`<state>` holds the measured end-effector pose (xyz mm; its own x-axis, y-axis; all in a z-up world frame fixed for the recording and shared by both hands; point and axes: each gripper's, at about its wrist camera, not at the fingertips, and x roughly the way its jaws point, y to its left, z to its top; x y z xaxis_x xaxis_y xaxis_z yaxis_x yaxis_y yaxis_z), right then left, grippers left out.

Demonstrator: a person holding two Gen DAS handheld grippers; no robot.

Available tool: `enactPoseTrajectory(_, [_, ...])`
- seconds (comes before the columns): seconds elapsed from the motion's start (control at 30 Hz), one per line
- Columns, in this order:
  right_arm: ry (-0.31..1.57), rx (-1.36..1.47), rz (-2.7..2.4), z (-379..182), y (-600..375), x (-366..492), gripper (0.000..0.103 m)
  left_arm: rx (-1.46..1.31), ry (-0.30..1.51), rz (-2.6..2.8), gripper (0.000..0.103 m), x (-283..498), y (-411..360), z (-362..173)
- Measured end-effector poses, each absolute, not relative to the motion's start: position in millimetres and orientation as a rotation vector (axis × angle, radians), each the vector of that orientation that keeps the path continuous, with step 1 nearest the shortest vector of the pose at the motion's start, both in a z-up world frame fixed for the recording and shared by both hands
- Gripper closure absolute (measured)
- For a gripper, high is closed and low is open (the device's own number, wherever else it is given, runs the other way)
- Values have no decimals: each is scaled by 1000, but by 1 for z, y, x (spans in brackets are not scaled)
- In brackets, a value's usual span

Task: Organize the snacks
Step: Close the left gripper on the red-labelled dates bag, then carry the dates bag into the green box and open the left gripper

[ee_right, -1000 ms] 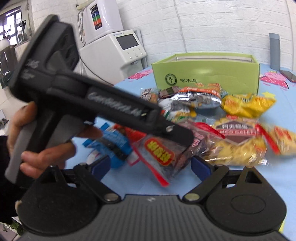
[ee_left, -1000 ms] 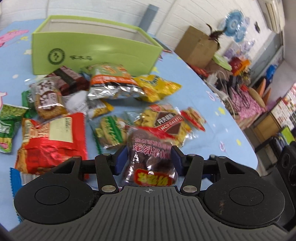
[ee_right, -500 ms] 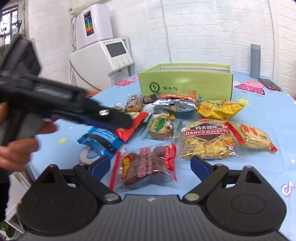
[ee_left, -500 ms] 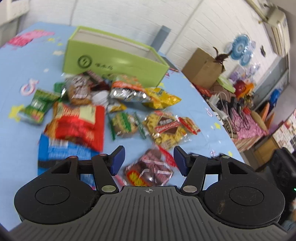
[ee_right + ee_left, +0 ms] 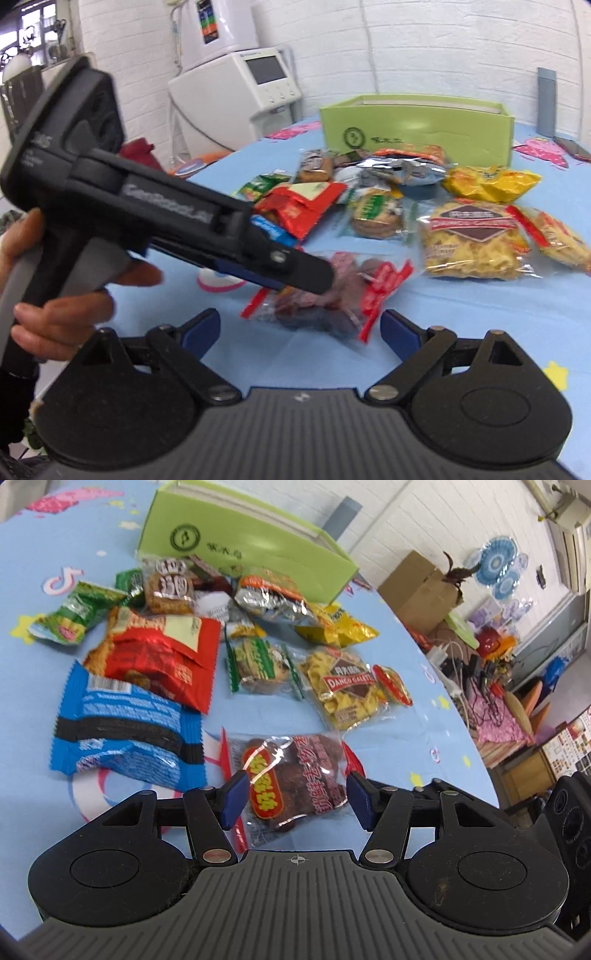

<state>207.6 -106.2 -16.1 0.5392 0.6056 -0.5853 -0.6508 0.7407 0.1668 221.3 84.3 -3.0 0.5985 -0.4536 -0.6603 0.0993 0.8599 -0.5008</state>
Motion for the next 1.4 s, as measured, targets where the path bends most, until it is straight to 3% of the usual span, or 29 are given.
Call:
enactPoseTrajectory(0.13, [662,-45,703,-15,-115,218,10,-407,844,-271,47,211,96,2])
enactPoseTrajectory(0.5, [674,-70,705,-20,-109,219,10,-428,893,-319,54,222,87,-13])
enactPoseTrajectory(0.7, [677,-52,691,-20,-114,225,10,-419,894,-336,53,229,82,-14])
enactPoseTrajectory(0.83, [686,-63,718,-24,-102,230,10,-358,886,-349,46,233,73,-12])
enactPoseTrajectory(1.07, [680,-39,658,-23,-116,225,11,-311,878,-371,47,234,68,-14])
enactPoseTrajectory(1.1, [676,-36,661,-22,-116,225,14,-304,878,-375,48,234,67,-14])
enactPoseTrajectory(1.17, [676,-36,680,-25,-113,226,24,-317,875,-383,61,233,67,-14])
enactPoseTrajectory(1.2, [673,-50,685,-25,-110,224,27,-338,871,-380,69,232,70,-15])
enactPoseTrajectory(1.23, [677,-60,690,-23,-108,222,28,-361,866,-383,84,231,74,-15])
enactPoseTrajectory(1.3, [684,-57,704,-20,-106,220,30,-374,866,-357,92,232,78,-10])
enactPoseTrajectory(1.4, [667,-65,710,-9,-105,227,31,-389,844,-352,93,238,82,1])
